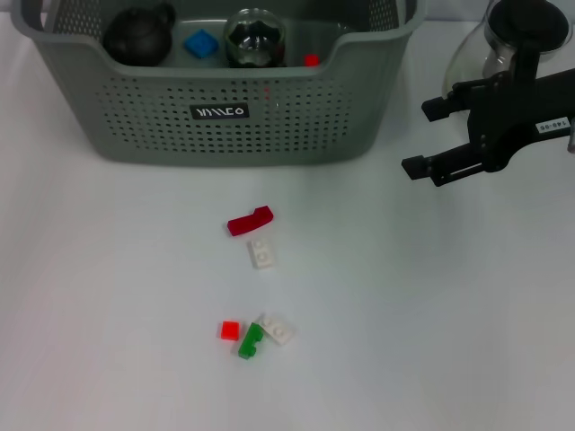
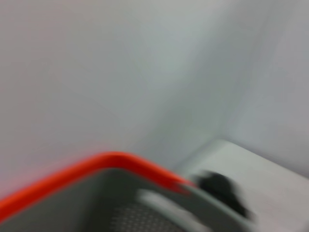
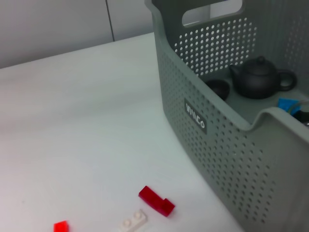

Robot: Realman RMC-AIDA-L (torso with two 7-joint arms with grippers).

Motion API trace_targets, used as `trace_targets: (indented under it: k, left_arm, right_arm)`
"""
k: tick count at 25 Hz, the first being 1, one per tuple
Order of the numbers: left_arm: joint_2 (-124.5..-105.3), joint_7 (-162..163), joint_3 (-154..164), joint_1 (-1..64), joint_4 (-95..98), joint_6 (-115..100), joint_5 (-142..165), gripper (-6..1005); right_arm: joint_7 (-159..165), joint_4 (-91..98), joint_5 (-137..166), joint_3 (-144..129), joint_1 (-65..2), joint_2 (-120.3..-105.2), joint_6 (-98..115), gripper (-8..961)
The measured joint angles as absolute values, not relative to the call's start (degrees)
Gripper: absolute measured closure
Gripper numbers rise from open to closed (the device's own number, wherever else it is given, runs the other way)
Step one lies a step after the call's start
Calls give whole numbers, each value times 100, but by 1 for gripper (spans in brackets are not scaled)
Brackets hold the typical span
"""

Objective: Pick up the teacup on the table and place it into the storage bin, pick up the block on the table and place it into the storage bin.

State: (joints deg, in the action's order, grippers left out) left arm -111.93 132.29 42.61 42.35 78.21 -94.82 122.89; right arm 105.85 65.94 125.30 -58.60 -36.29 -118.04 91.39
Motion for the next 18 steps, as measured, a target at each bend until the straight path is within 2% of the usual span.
trace_targets:
  k: [3, 8, 9, 12, 14, 15, 18]
  left_arm:
    - [-11362, 12446, 4283, 4015, 8379, -10599, 11896, 73]
    - [-11872, 11530, 4495, 3512, 8937, -11293, 12028, 50]
    - [-12008, 11235, 4859, 3185, 9066, -11329, 12059, 50]
    - [-12081, 11143, 5263, 2930, 9145, -11314, 12145, 50]
    - [-12201, 11116, 5708, 2739, 9232, -11303, 12398, 50]
    - [-12325, 11095, 6129, 2629, 9314, -11305, 12777, 51]
    - [-12404, 11119, 6639, 2587, 9363, -11253, 13230, 51]
  right_arm:
    - [10581, 6560, 12529, -5811, -3648, -11819, 9127, 18]
    - [10598, 6451, 12528, -5678, -3671, -11864, 9121, 18]
    - [10600, 6390, 12527, -5657, -3688, -11870, 9123, 18]
    - [10617, 6193, 12526, -5637, -3748, -11875, 9119, 19]
    - [10615, 6090, 12526, -5648, -3781, -11876, 9128, 19]
    - [10610, 6052, 12526, -5656, -3798, -11877, 9135, 19]
    - [10606, 5928, 12526, -5659, -3865, -11884, 9123, 19]
